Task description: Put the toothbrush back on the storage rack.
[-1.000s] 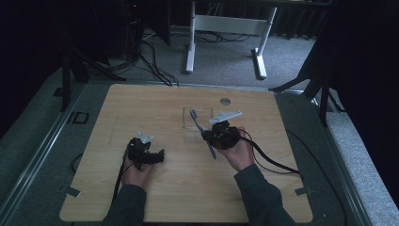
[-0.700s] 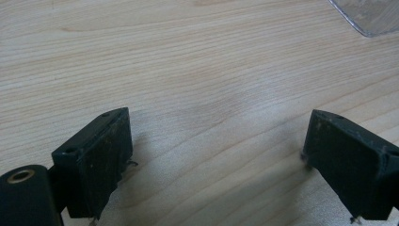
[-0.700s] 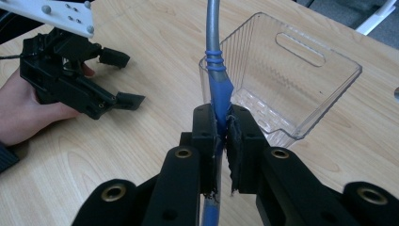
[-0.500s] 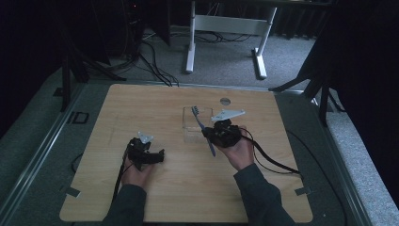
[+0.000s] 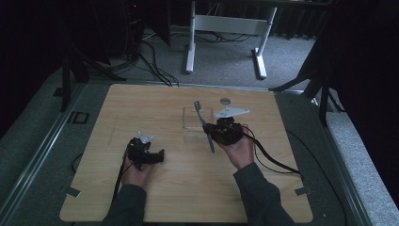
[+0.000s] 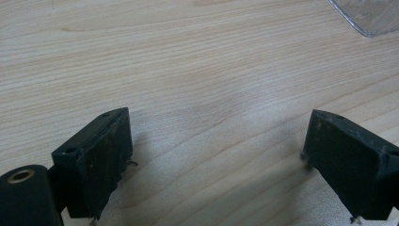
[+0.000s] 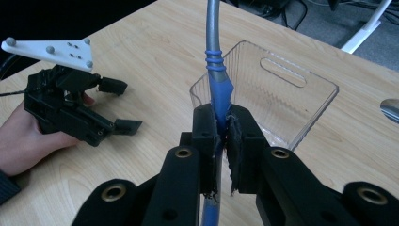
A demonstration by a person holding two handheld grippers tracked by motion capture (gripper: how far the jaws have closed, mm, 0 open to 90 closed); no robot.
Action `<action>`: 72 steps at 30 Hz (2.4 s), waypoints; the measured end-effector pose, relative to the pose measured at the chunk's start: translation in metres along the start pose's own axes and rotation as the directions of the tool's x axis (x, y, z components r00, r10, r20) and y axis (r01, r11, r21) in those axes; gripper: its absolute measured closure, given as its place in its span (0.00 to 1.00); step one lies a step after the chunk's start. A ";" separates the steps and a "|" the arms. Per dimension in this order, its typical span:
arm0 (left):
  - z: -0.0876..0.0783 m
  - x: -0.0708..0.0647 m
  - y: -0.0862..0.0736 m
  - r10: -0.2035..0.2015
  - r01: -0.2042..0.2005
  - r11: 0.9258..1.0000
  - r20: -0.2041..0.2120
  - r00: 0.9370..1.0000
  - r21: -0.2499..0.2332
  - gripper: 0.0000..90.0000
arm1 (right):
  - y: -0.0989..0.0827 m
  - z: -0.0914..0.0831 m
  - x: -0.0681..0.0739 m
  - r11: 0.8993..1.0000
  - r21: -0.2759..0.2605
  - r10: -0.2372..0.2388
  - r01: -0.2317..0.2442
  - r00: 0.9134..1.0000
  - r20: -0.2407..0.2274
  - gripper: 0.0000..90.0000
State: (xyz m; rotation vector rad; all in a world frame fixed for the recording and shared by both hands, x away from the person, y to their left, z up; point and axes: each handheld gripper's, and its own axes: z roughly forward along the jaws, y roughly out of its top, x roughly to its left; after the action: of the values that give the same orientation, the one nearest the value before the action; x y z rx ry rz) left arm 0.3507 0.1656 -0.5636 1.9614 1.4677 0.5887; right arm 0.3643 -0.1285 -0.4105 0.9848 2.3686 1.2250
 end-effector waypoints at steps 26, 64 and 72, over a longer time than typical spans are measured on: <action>0.000 0.000 0.000 0.001 -0.001 1.000 0.000 1.000 0.000 0.10 | 0.005 -0.005 -0.006 0.996 -0.081 0.045 -0.045 0.999 -0.004 0.92; 0.000 0.000 0.000 0.006 -0.006 1.000 0.003 1.000 0.001 0.10 | 0.013 -0.002 -0.016 0.979 -0.169 0.110 -0.109 0.994 -0.005 0.92; 0.000 0.000 0.000 0.006 -0.006 1.000 0.003 1.000 0.001 0.10 | 0.014 0.000 -0.018 0.975 -0.181 0.126 -0.126 0.992 -0.013 0.92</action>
State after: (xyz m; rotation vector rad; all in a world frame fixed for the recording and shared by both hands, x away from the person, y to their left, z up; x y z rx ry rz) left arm 0.3509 0.1651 -0.5635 1.9676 1.4608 0.5877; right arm 0.3836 -0.1351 -0.4003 1.0871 2.1765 1.4592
